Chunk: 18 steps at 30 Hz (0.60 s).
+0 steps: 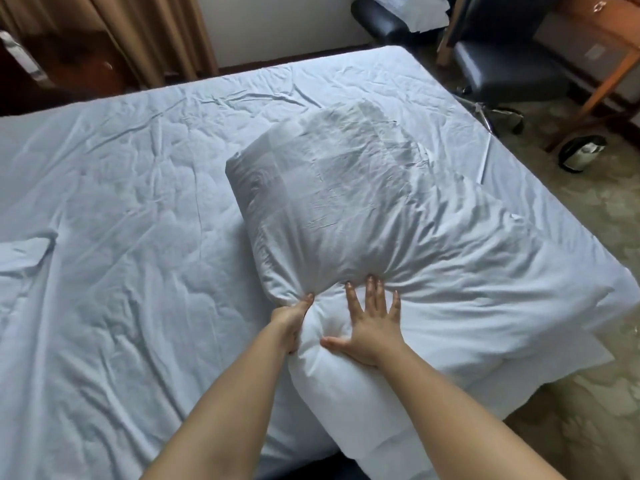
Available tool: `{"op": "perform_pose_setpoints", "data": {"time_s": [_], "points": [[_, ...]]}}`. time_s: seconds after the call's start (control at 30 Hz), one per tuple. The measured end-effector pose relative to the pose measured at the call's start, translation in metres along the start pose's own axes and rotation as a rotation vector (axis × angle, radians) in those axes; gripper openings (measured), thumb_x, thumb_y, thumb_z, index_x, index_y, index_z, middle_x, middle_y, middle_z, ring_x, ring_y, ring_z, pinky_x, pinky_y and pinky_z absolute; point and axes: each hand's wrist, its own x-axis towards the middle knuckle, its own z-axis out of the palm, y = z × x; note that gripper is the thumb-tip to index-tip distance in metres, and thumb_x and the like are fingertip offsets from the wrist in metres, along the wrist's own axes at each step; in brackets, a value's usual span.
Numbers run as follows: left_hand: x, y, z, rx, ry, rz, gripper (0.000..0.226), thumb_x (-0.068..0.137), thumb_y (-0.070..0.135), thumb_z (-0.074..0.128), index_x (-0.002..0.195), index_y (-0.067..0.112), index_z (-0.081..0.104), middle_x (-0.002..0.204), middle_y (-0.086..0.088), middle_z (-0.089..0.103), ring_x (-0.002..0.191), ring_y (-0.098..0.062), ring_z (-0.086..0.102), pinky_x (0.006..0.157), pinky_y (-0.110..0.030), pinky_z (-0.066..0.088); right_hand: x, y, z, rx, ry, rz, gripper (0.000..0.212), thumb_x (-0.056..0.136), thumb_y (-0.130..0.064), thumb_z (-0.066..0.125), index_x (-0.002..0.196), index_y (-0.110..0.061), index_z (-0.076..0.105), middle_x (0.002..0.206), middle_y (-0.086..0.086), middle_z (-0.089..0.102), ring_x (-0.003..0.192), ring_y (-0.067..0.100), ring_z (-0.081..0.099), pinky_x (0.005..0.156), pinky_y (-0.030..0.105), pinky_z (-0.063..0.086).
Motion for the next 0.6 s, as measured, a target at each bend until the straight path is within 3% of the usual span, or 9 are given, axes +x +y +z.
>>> {"op": "perform_pose_setpoints", "data": {"time_s": [0.13,0.23,0.33,0.4,0.47,0.6], "points": [[0.011,-0.009,-0.003,0.017,0.018,-0.023,0.093,0.052,0.062,0.081,0.125,0.009,0.057,0.118,-0.011,0.065,0.102,-0.033,0.065,0.093,-0.055,0.048,0.004,-0.003,0.021,0.047,0.014,-0.032,0.123,0.047,-0.089,0.007,0.147,-0.025,-0.025,0.148,0.018,-0.04,0.131,0.027,-0.046,0.108,0.059,-0.022],[0.01,-0.012,-0.005,0.035,0.004,-0.023,0.086,0.062,0.061,0.078,0.127,0.008,0.055,0.12,-0.013,0.064,0.107,-0.035,0.062,0.096,-0.058,0.045,0.006,-0.005,0.027,0.06,0.023,-0.024,0.122,0.047,-0.089,0.007,0.147,-0.025,-0.026,0.142,0.016,-0.045,0.119,0.023,-0.058,0.106,0.058,-0.026],[0.009,-0.008,-0.005,0.041,-0.023,-0.016,0.09,0.057,0.064,0.078,0.125,0.01,0.057,0.117,-0.013,0.065,0.103,-0.035,0.063,0.094,-0.058,0.046,0.004,-0.005,0.018,0.045,0.021,-0.005,0.122,0.05,-0.09,0.011,0.147,-0.025,-0.025,0.147,0.018,-0.04,0.126,0.023,-0.051,0.107,0.058,-0.024],[0.006,-0.006,-0.007,0.025,-0.044,0.011,0.093,0.052,0.064,0.079,0.125,0.011,0.057,0.116,-0.012,0.066,0.101,-0.035,0.064,0.092,-0.057,0.048,0.001,-0.005,0.009,0.041,0.013,0.012,0.119,0.062,-0.092,0.026,0.148,-0.025,-0.024,0.15,0.018,-0.036,0.132,0.024,-0.043,0.109,0.058,-0.022],[-0.003,0.0,-0.009,0.012,-0.055,0.031,0.085,0.062,0.061,0.077,0.127,0.01,0.055,0.118,-0.012,0.065,0.101,-0.035,0.064,0.091,-0.054,0.05,-0.004,-0.009,0.001,0.033,0.015,0.033,0.118,0.068,-0.089,0.036,0.148,-0.026,-0.023,0.151,0.017,-0.035,0.137,0.026,-0.038,0.11,0.057,-0.02],[-0.015,0.005,-0.021,0.031,-0.078,0.064,0.074,0.077,0.053,0.071,0.13,0.006,0.05,0.122,-0.013,0.061,0.104,-0.034,0.062,0.079,-0.04,0.052,-0.01,-0.025,-0.008,0.035,0.004,0.067,0.117,0.068,-0.088,0.038,0.149,-0.027,-0.022,0.152,0.016,-0.033,0.14,0.027,-0.033,0.111,0.056,-0.019]]}}
